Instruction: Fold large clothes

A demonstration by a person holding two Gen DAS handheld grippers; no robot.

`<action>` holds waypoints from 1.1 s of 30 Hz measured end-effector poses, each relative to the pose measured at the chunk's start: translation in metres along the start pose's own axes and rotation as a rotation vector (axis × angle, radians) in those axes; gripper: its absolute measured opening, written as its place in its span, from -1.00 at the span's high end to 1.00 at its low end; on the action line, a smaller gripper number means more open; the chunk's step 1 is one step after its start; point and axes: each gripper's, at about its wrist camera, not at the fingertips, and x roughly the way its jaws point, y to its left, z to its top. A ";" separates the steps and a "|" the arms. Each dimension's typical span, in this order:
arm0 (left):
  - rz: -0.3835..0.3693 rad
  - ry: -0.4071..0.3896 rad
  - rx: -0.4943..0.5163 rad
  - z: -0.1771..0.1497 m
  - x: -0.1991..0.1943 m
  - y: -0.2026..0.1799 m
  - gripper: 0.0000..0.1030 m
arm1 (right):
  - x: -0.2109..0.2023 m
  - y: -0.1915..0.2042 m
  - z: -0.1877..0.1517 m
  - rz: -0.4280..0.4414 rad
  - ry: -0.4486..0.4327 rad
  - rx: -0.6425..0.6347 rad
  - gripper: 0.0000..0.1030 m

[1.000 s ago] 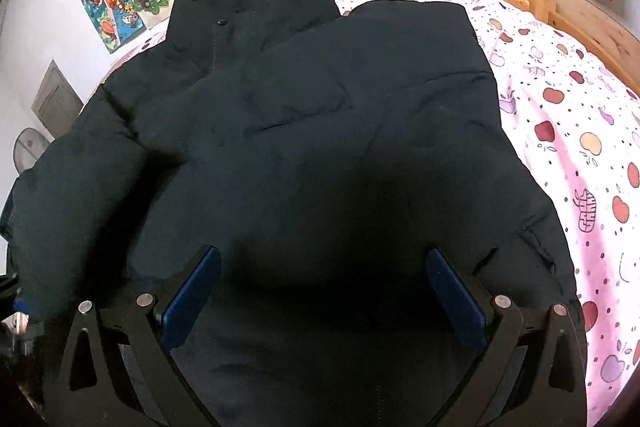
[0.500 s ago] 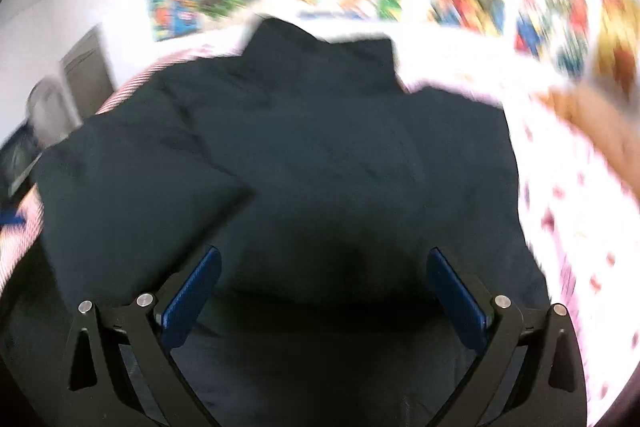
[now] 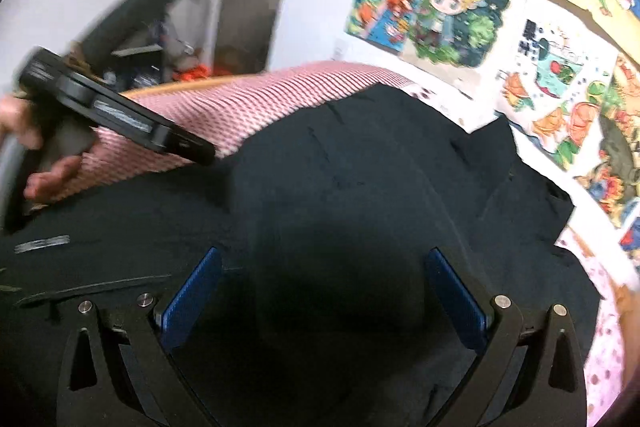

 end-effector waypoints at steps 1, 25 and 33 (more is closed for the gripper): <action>0.000 -0.005 0.000 0.001 0.000 -0.002 -0.72 | 0.007 -0.002 0.001 -0.004 0.034 0.022 -0.96; 0.017 0.016 0.064 0.007 0.032 -0.057 -0.72 | -0.088 -0.133 -0.021 -0.314 -0.208 0.277 0.72; 0.024 0.016 0.080 0.001 0.034 -0.058 -0.72 | -0.038 -0.175 -0.089 -0.353 0.037 0.421 0.30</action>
